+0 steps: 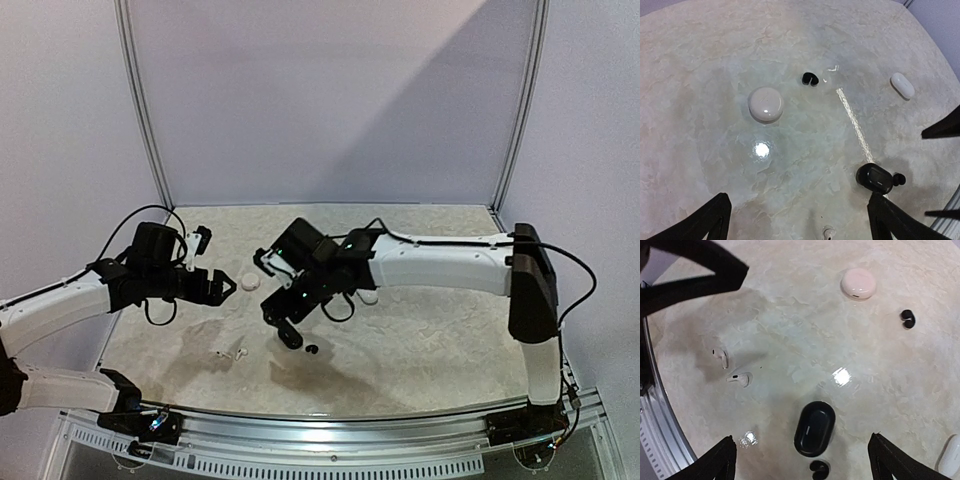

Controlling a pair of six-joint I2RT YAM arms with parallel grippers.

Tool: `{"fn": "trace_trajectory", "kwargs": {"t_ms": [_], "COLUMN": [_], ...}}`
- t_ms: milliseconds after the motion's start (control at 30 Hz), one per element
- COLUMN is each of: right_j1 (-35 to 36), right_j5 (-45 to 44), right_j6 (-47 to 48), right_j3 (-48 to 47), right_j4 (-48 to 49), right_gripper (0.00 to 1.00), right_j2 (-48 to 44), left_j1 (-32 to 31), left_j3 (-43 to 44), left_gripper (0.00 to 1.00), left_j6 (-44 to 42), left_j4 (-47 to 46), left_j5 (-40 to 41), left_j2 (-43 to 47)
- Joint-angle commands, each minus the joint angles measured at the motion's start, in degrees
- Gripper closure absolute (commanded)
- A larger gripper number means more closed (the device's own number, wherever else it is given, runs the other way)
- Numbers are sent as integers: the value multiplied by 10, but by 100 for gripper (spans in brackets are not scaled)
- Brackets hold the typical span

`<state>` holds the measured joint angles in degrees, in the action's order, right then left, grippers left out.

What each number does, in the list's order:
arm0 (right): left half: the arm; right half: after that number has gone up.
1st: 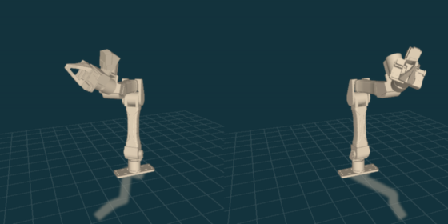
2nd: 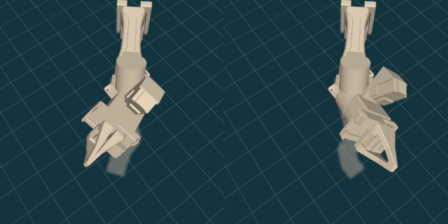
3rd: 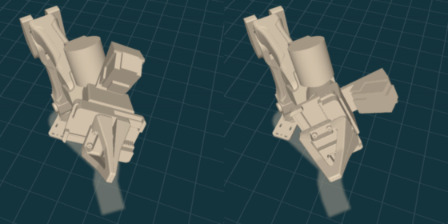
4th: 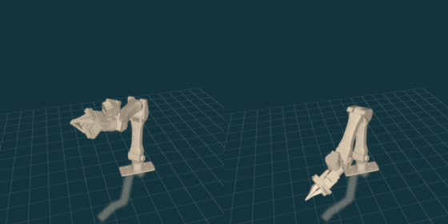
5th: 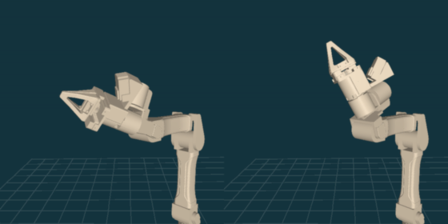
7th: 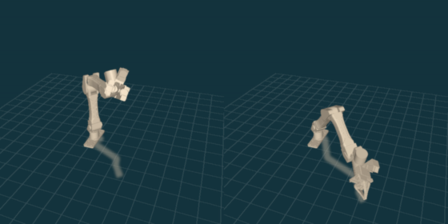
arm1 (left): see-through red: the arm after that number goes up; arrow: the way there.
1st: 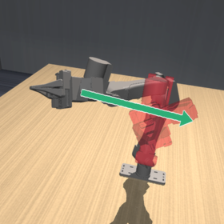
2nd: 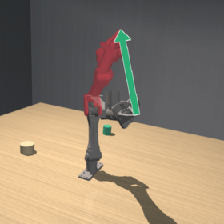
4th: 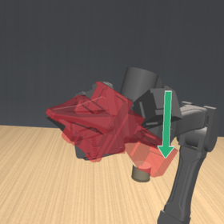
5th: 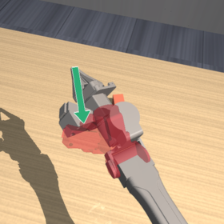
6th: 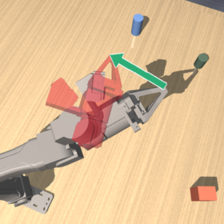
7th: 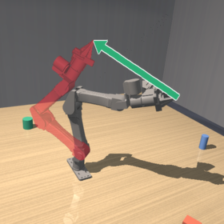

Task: Insert the wireless bluetooth earbuds into the charging case

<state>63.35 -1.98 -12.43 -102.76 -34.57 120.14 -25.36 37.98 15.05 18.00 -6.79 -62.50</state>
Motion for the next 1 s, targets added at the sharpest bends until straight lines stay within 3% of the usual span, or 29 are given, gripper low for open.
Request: {"fn": "trace_trajectory", "kwargs": {"t_ms": [0,333,733,867,967], "right_j1": [13,26,33,33,33], "right_j5": [-58,-126,-79,-84,-93], "right_j6": [-11,-74,-58,-42,-13], "right_j3": [-47,-81,-10,-7,-18], "right_j4": [-4,-64,-45,-39,-34], "right_gripper": [7,9,40,65,75], "right_j2": [84,155,132,124,120], "left_j1": [9,9,10,10,10], "left_j3": [-22,-50,-53,-53,-49], "left_gripper": [3,4,4,6,8], "left_j6": [10,27,26,26,24], "left_j4": [-19,-34,-41,-44,-47], "left_j5": [3,-8,-5,-8,-21], "left_j2": [28,60,69,69,70]}}
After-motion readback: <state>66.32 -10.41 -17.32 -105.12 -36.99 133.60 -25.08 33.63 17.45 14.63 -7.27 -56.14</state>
